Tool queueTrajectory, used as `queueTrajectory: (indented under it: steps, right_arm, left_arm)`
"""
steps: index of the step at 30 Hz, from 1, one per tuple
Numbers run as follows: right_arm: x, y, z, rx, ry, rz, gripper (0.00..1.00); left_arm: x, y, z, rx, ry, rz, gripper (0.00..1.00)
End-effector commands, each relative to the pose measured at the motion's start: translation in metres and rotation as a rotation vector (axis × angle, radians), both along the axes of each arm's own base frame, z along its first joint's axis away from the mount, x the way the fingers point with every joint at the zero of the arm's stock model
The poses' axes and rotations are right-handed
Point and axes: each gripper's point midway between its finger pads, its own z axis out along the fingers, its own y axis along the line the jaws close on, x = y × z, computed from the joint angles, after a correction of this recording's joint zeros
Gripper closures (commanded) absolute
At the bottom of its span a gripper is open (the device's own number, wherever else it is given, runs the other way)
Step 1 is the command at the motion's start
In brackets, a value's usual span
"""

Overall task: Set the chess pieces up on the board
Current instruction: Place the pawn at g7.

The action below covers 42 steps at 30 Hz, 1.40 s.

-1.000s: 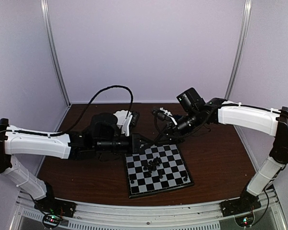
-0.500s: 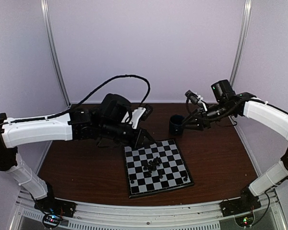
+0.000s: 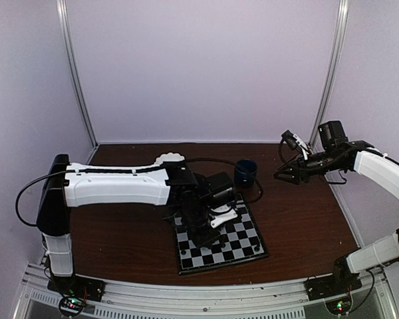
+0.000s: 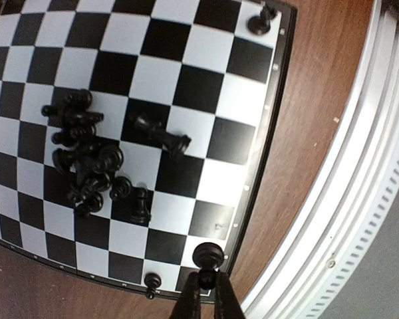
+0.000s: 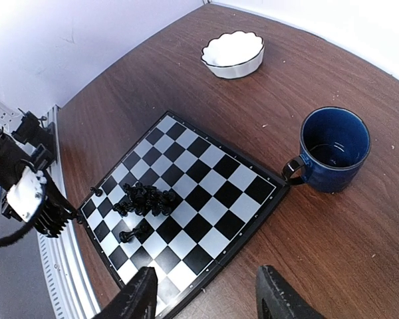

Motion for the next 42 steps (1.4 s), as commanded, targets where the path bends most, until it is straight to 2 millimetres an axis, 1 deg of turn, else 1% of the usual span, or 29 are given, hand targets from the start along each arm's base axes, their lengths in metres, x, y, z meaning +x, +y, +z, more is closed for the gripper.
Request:
queueTrajectory:
  steps: [1, 5, 10, 15, 33, 42]
  right_arm:
    - [0.003, -0.002, 0.003, -0.006, -0.042, -0.003, 0.47]
    - [0.003, -0.002, 0.001, -0.008, -0.041, 0.002, 0.47]
    - [0.003, -0.001, 0.0, -0.006, -0.038, 0.009, 0.47]
    - [0.002, -0.002, 0.004, -0.01, -0.053, 0.005, 0.47]
    - [0.003, -0.002, -0.001, -0.013, -0.044, 0.007, 0.47]
    - [0.003, -0.001, -0.002, -0.01, -0.04, 0.01, 0.47]
  left_arm:
    - [0.0, 0.021, -0.008, 0.128, -0.01, -0.051, 0.99]
    - [-0.001, 0.03, -0.017, 0.163, -0.005, -0.05, 0.99]
    - [-0.002, 0.029, -0.027, 0.168, 0.001, -0.051, 0.99]
    - [0.004, 0.03, -0.038, 0.169, 0.004, -0.034, 0.98]
    - [0.006, 0.03, -0.06, 0.167, 0.04, -0.015, 0.97]
    - [0.012, 0.038, -0.068, 0.203, 0.012, -0.005, 0.96]
